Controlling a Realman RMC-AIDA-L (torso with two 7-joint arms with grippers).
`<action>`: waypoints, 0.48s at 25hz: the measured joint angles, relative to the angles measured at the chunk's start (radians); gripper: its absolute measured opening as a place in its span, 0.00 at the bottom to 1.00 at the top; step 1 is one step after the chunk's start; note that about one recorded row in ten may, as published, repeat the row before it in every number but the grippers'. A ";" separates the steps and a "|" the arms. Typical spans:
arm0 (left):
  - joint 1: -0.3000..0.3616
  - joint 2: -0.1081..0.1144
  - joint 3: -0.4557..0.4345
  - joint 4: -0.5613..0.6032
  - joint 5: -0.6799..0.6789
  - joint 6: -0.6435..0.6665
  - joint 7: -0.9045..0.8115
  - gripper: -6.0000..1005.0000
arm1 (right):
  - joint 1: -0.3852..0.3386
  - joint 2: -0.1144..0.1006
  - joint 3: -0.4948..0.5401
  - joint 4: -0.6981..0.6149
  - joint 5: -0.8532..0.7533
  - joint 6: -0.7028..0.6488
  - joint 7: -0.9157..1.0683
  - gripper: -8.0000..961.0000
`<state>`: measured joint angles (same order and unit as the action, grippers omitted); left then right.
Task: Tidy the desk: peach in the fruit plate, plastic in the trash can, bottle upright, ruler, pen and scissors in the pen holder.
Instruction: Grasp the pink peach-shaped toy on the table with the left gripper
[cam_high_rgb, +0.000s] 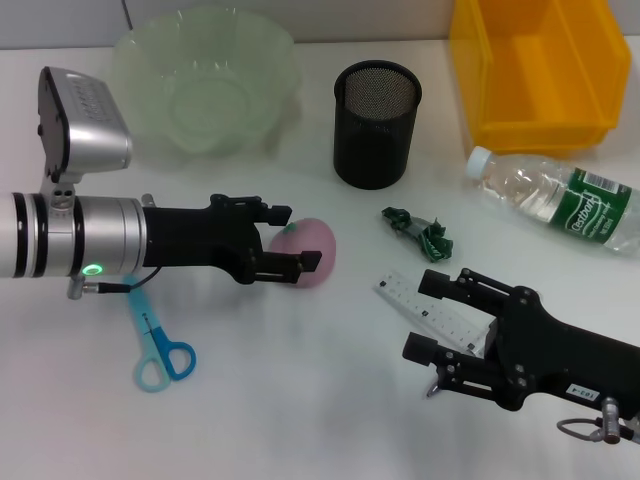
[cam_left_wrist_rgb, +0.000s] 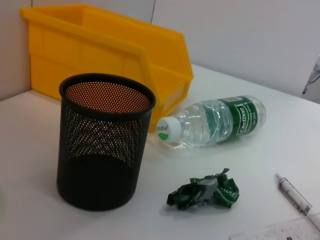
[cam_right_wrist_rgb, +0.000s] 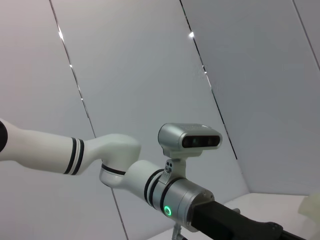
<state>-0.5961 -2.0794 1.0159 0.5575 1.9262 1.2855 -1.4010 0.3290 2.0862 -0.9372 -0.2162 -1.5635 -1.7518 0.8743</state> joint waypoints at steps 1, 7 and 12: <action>0.000 0.000 0.005 -0.002 0.000 -0.007 0.000 0.79 | 0.000 0.000 0.000 0.000 0.000 0.000 0.000 0.79; -0.004 -0.001 0.013 -0.033 -0.009 -0.038 0.001 0.79 | 0.001 0.000 0.003 0.001 0.009 0.008 0.006 0.79; -0.004 -0.001 0.016 -0.038 -0.014 -0.045 0.007 0.79 | 0.001 0.000 0.003 0.006 0.009 0.011 0.006 0.79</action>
<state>-0.6006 -2.0801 1.0321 0.5192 1.9124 1.2402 -1.3942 0.3298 2.0862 -0.9341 -0.2097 -1.5544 -1.7409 0.8807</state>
